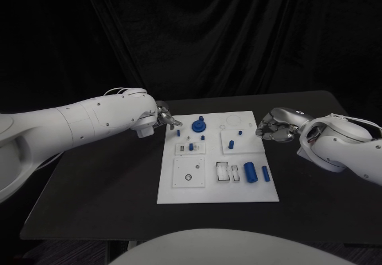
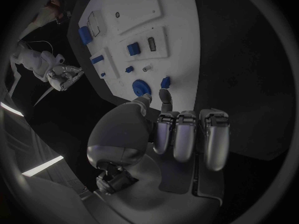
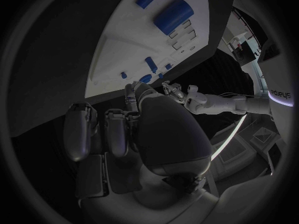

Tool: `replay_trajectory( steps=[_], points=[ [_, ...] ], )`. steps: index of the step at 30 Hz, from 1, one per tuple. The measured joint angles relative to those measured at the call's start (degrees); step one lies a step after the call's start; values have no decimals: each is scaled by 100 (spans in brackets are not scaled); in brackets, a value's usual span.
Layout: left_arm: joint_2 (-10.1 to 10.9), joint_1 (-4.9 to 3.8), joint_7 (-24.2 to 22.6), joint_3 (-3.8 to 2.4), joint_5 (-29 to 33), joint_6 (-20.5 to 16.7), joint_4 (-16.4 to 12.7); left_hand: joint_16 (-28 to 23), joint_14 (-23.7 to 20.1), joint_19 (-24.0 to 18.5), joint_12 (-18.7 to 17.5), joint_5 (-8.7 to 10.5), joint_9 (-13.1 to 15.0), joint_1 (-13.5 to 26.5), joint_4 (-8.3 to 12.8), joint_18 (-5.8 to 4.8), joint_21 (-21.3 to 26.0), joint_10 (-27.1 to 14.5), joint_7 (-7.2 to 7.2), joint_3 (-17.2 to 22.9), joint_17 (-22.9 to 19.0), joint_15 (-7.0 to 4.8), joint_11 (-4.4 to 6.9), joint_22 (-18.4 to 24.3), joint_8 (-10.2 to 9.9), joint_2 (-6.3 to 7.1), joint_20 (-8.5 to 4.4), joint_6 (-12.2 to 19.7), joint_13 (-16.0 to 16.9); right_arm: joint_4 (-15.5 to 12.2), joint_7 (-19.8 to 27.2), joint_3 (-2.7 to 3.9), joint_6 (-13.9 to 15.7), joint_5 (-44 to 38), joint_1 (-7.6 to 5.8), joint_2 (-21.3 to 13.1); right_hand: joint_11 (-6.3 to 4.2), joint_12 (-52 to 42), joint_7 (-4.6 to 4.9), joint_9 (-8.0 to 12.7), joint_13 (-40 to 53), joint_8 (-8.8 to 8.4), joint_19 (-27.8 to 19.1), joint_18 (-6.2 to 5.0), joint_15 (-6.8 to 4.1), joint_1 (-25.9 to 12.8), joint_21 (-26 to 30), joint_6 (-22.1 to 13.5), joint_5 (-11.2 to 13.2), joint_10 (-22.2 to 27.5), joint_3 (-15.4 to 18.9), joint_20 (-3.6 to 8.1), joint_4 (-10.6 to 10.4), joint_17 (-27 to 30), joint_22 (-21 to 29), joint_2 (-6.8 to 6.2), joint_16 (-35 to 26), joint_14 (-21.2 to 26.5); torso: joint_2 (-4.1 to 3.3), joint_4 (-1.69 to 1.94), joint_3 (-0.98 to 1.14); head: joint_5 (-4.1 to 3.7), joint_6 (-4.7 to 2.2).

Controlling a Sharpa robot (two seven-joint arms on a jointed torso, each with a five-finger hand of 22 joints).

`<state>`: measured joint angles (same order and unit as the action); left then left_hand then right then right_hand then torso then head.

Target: Assemble the parts on the task board

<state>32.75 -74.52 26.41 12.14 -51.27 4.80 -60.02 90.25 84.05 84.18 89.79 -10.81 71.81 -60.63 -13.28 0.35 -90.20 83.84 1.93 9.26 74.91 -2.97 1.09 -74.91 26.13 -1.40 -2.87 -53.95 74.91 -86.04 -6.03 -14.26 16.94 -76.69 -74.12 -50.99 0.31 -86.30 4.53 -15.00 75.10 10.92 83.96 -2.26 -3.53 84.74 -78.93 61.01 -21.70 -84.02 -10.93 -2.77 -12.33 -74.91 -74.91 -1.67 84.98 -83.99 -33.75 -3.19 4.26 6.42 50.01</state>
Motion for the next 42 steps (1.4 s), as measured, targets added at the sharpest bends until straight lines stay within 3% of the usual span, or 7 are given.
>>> replay_trajectory(
  steps=[22,34,42],
  points=[
    [-125,132,-92,1,-2,153,223,0,0,0,0,0,-57,0,-33,0,0,0,43,-33,0,0,0,0,-124,0,0,43,0,-9,9,0,2,0,1,-5,0,-2,0,-4,-5,0,0,0,0,0,0,0,0,0,0,0,0,0,0,0,0,0,9,0,3,-6,0],
    [-184,156,-102,-1,-3,215,329,0,-2,0,0,0,-139,-60,-71,0,0,19,98,-71,0,2,-19,0,-357,-60,0,140,0,-9,10,0,-1,0,3,-2,0,-6,0,-3,-4,0,0,0,1,0,0,0,0,0,0,0,0,0,1,0,0,0,10,3,5,-13,0],
    [-229,172,-133,-1,-4,222,404,0,-1,-20,0,0,-228,-119,-95,0,0,11,186,-95,0,83,-94,0,-593,-74,64,268,0,-8,11,0,-4,0,17,1,0,-7,0,-3,-2,0,0,0,1,0,0,0,0,0,0,0,0,0,1,0,0,1,7,1,5,-9,0]
  ],
)
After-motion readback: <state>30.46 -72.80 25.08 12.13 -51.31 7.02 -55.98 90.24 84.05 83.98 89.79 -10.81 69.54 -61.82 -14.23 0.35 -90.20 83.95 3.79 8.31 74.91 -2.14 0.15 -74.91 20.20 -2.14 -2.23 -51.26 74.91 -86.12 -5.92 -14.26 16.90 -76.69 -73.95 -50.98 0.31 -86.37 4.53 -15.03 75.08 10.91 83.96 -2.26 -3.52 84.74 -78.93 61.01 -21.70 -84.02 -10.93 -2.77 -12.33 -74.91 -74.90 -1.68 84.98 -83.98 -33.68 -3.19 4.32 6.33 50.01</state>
